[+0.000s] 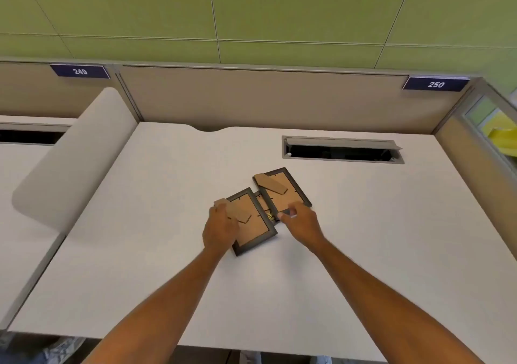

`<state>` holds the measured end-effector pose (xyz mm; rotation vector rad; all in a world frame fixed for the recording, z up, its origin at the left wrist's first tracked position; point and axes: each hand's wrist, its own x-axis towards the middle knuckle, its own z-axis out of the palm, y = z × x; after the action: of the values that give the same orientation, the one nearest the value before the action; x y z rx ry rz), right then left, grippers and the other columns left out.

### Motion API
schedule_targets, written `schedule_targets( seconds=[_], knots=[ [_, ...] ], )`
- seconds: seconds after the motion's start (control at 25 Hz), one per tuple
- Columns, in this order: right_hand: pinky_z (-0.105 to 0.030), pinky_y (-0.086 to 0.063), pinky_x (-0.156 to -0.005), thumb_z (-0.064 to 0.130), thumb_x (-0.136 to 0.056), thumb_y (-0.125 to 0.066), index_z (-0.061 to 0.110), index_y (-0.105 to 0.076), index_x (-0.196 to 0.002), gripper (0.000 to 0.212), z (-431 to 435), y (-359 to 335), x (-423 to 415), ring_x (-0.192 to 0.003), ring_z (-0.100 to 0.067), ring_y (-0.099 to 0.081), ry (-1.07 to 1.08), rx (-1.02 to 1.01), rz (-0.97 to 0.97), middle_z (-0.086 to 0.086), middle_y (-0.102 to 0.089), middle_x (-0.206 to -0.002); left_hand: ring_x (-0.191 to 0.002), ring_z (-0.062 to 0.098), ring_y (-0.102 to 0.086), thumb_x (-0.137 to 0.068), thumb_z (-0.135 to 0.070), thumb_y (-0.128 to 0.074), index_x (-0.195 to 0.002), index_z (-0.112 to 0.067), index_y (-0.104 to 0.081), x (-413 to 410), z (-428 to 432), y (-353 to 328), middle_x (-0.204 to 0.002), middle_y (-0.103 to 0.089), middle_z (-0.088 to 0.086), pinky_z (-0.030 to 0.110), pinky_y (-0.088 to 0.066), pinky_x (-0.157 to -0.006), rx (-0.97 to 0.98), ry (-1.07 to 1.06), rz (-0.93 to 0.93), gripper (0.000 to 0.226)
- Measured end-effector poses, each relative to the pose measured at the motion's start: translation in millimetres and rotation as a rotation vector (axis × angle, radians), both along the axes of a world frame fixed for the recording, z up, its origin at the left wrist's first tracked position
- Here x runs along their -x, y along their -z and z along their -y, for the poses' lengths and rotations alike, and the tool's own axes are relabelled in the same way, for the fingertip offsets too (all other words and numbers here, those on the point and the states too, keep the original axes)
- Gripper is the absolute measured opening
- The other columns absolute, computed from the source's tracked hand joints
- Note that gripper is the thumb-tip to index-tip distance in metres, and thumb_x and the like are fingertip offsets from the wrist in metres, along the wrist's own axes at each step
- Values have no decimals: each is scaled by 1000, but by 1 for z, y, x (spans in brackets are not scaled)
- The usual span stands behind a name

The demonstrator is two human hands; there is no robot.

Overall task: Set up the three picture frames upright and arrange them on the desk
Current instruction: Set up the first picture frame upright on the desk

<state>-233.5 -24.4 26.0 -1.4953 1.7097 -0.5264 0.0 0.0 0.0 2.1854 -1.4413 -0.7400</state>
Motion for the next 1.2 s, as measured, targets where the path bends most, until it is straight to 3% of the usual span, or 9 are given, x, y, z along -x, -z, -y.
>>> schedule_targets(
  seconds=[0.12,0.2,0.36,0.52,0.72,0.88,1.0,1.08,1.2],
  knots=[
    [-31,-53,-82,28,-101,-73,0,-68,-118,33,-5,9,-9,-97,-20,-63,102,-119,86,-17,-70,-112,-111,37,-72,-97,-25,-66,-140,-8,-57,-26,-3,22,-130,-69,17,41,-60,-93,-122,-171,-203,47],
    [-27,-50,-72,25,-101,-73,-7,-68,-114,35,-8,21,-17,-87,-19,-58,135,-157,72,-24,-71,-107,-86,32,-75,-97,-22,-66,-132,-9,-59,-37,-6,35,-117,-74,20,44,-65,-84,-218,-296,-419,37],
    [-35,-59,-80,21,-100,-73,-7,-72,-104,28,-10,34,-31,-81,-24,-65,215,-219,149,-20,-75,-96,-68,26,-67,-99,-8,-61,-115,-5,-66,-39,-7,35,-100,-70,15,30,-57,-59,-223,-390,-606,16],
    [-38,-67,-85,19,-100,-75,4,-75,-99,15,-11,40,-41,-98,-34,-78,315,-256,261,-17,-79,-101,-71,25,-71,-99,-4,-59,-113,-5,-69,-41,-7,45,-99,-71,15,30,-63,-66,-227,-376,-654,18],
    [-30,-67,-73,24,-96,-82,9,-76,-100,16,-9,35,-55,-83,-23,-78,398,-294,369,-13,-79,-103,-76,26,-75,-100,1,-59,-117,-6,-69,-54,-11,56,-104,-76,18,40,-66,-79,-201,-357,-699,21],
    [-34,-69,-79,28,-94,-83,8,-76,-104,24,-5,25,-65,-80,-23,-76,433,-327,438,-13,-79,-103,-83,24,-75,-101,1,-64,-132,-8,-65,-65,-20,56,-107,-76,16,33,-67,-72,-88,-247,-652,32],
    [-39,-69,-85,27,-93,-85,6,-75,-108,28,-1,15,-71,-78,-24,-77,460,-383,478,-16,-80,-104,-95,23,-74,-93,-7,-82,-149,-18,-53,-69,-25,53,-128,-64,3,21,-63,-68,116,-182,-509,64],
    [-37,-69,-82,24,-92,-86,2,-74,-110,31,-1,6,-74,-80,-26,-77,461,-410,527,-19,-80,-106,-107,23,-73,-91,-2,-82,-151,-14,-56,-73,-26,52,-137,-61,1,19,-64,-77,284,-93,-399,66],
    [-33,-68,-74,21,-93,-85,-1,-75,-110,30,-5,-16,-73,-77,-25,-74,450,-424,605,-19,-80,-100,-128,27,-64,-88,15,-77,-136,-9,-71,-76,-29,45,-142,-63,13,36,-63,-98,508,15,-242,54]
  ],
)
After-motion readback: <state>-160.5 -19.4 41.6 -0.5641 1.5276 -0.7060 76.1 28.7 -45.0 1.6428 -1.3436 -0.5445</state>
